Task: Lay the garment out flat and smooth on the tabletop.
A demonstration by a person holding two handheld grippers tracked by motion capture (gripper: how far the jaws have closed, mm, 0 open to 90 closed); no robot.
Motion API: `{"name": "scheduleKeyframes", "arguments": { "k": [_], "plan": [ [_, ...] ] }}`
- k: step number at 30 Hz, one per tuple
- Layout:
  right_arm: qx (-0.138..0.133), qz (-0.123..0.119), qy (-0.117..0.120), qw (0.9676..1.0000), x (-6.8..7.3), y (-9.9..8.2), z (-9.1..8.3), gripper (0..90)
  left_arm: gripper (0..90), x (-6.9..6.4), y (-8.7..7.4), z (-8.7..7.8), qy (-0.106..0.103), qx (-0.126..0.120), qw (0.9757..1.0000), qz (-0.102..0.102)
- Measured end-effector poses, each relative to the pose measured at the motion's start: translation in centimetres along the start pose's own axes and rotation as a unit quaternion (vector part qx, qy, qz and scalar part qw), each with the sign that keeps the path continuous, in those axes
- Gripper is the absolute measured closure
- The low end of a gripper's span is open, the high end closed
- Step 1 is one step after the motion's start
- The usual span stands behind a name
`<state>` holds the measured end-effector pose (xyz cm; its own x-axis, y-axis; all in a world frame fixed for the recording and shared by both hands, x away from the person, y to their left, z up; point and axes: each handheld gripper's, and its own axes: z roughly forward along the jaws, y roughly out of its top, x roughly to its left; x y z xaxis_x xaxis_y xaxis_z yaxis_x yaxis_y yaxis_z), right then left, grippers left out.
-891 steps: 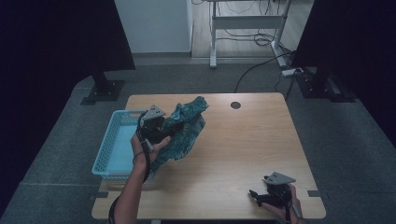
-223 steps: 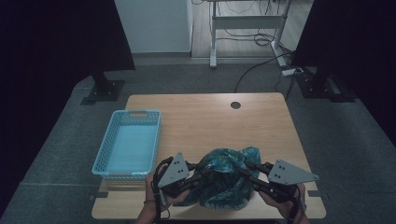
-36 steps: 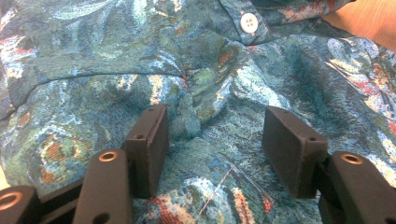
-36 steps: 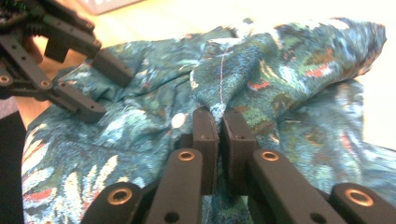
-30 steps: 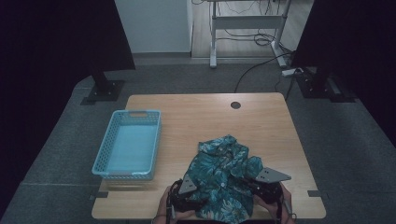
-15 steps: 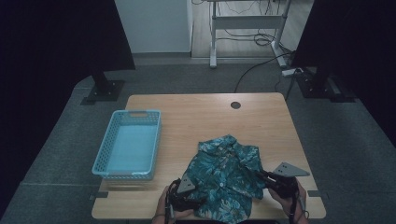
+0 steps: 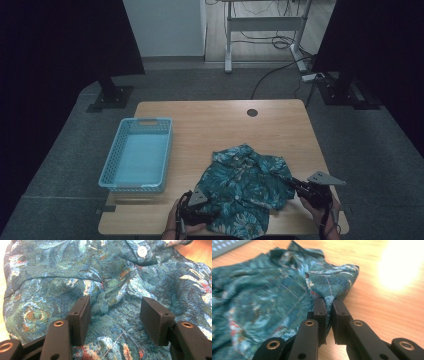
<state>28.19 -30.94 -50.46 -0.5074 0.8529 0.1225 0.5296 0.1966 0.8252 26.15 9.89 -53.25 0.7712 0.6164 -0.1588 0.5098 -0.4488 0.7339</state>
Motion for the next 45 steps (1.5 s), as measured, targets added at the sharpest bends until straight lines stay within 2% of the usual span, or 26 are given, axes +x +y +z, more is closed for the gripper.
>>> {"name": "scheduleKeyframes", "arguments": {
  "k": [5, 9, 11, 14, 17, 22, 26, 31, 35, 38, 41, 45],
  "plan": [
    [0.02, 0.021, -0.017, 0.9994, -1.6, -0.9, 0.5, 80.7, 41.4, 0.0, 0.0, 0.0, -0.001, -0.001, 1.0, -0.001],
    [0.039, 0.038, -0.049, 0.9973, -2.8, -1.5, 0.6, 68.4, 41.4, 0.0, 0.0, 0.0, -0.001, -0.001, 1.0, -0.001],
    [0.047, 0.036, -0.069, 0.9959, -3.0, -1.6, 0.6, 66.0, 41.4, 0.0, 0.0, 0.0, -0.001, -0.001, 1.0, -0.001],
    [0.052, 0.034, -0.078, 0.995, -3.1, -1.6, 0.5, 60.3, 41.4, 0.0, 0.0, 0.0, 0.001, -0.001, 1.0, 0.0],
    [0.042, 0.031, -0.075, 0.9958, -2.7, -1.3, 0.2, 55.6, 41.2, 0.0, 0.0, 0.0, 0.002, -0.001, 1.0, 0.002],
    [0.024, 0.01, -0.034, 0.9991, -0.9, -0.3, 0.2, 47.6, 41.1, 0.0, -0.1, 0.0, 0.001, -0.002, 1.0, 0.002],
    [0.034, -0.015, -0.004, 0.9993, 1.5, 0.1, 1.3, 40.8, 41.0, 0.0, 0.0, 0.0, 0.002, -0.002, 1.0, 0.003],
    [0.055, -0.052, 0.02, 0.9969, 4.7, 0.3, 2.8, 35.6, 40.8, -0.1, 0.0, 0.1, 0.003, -0.002, 1.0, 0.005],
    [0.047, -0.068, 0.039, 0.9959, 6.9, 0.7, 3.4, 34.9, 40.7, 0.0, 0.0, 0.1, 0.003, -0.004, 1.0, 0.003],
    [0.046, -0.081, 0.06, 0.9939, 8.5, 1.1, 3.9, 34.9, 40.5, -0.1, 0.0, 0.2, 0.006, -0.002, 1.0, 0.006],
    [0.057, -0.089, 0.079, 0.9912, 9.7, 1.1, 4.6, 34.9, 40.4, -0.1, 0.0, 0.2, 0.005, -0.002, 1.0, 0.005],
    [0.082, -0.097, 0.081, 0.9886, 10.1, 0.5, 5.8, 34.9, 40.5, 0.0, 0.0, 0.1, 0.0, -0.003, 1.0, 0.002]
  ]
}}
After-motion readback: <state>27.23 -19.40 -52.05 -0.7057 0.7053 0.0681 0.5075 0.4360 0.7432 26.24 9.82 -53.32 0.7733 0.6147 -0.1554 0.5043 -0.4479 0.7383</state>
